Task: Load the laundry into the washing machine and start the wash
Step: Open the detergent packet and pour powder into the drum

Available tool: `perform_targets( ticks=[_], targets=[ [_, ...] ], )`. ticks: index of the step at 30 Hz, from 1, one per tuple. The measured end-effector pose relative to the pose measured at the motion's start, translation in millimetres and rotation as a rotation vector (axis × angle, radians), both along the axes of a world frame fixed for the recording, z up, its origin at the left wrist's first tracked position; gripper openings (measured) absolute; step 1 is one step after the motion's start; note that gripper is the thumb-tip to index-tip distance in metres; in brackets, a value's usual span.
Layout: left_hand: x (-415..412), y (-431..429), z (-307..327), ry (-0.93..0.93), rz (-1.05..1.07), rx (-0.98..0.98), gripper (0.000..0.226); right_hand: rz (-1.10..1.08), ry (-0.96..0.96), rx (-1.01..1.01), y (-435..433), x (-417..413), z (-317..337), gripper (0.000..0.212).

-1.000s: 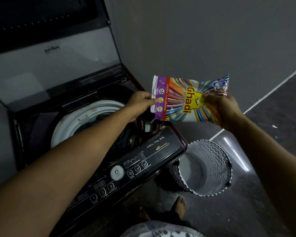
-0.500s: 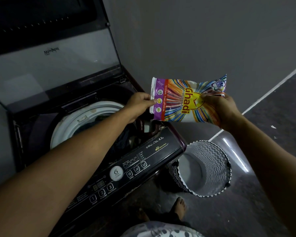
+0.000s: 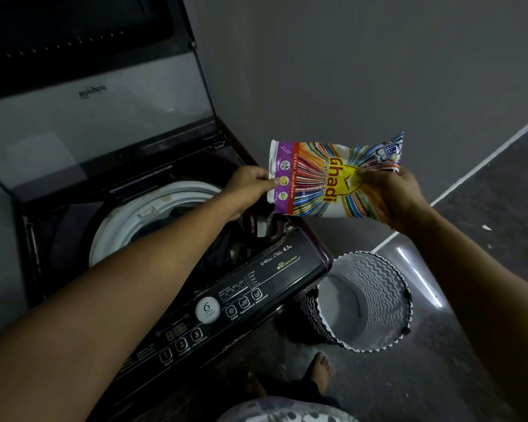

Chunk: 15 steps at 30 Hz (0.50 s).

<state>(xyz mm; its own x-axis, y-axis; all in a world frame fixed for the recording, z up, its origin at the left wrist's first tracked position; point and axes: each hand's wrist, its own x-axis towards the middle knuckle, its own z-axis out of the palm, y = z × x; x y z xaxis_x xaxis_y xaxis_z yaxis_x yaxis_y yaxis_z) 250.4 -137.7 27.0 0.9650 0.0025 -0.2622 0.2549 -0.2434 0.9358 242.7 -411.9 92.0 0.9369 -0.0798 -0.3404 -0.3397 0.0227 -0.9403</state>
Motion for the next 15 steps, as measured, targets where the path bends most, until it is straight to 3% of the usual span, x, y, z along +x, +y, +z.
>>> perform_targets(
  ticks=[15],
  targets=[
    [1.5, 1.1, 0.5, -0.002, -0.007, -0.018, 0.018, 0.007, 0.04, -0.004, 2.4, -3.5, 6.0, 0.02]
  ],
)
